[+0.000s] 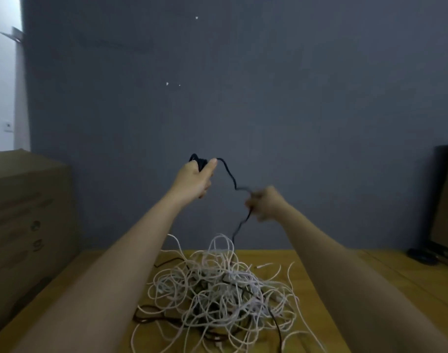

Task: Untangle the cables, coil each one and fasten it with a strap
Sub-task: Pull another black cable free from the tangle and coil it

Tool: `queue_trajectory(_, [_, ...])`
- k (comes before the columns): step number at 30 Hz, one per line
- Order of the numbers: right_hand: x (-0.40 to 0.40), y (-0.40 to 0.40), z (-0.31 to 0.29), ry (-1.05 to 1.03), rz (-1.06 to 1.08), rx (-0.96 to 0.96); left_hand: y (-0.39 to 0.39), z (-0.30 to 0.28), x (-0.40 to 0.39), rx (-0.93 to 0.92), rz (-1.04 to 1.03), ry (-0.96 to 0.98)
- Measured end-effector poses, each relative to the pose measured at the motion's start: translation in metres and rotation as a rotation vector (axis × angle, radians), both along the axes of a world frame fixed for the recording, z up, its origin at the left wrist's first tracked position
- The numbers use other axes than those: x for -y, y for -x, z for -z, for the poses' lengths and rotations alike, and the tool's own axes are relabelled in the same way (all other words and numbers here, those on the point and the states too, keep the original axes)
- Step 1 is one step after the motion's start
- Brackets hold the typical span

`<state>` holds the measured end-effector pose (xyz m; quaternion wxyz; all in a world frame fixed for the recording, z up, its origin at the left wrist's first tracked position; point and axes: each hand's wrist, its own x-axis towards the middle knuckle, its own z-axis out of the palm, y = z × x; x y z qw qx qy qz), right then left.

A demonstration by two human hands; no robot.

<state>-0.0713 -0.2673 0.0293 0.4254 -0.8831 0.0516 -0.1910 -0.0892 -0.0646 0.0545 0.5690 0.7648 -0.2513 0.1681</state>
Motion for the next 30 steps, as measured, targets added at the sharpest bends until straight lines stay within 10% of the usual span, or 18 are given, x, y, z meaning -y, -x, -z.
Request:
queue_trajectory(2, [0.005, 0.000, 0.017, -0.062, -0.038, -0.129, 0.001, 0.008, -0.001, -0.015, -0.024, 0.007])
queue_trajectory(10, [-0.009, 0.032, -0.010, -0.606, -0.096, 0.571, 0.010, 0.015, -0.008, 0.019, 0.001, 0.115])
queue_trajectory(15, [-0.011, 0.043, -0.052, -0.357, -0.034, 0.985, 0.008, 0.021, -0.004, 0.044, -0.013, 0.127])
queue_trajectory(21, [0.017, 0.008, 0.065, 0.434, -0.014, 0.206, 0.010, 0.053, -0.001, -0.141, 0.077, 0.190])
queue_trajectory(25, [-0.003, 0.021, 0.135, 0.697, -0.105, 0.315, 0.017, 0.074, 0.009, -0.234, 0.171, 0.174])
queue_trajectory(30, [-0.048, 0.073, 0.149, 0.157, -0.361, 0.416, 0.022, 0.085, 0.018, -0.247, 0.220, 0.177])
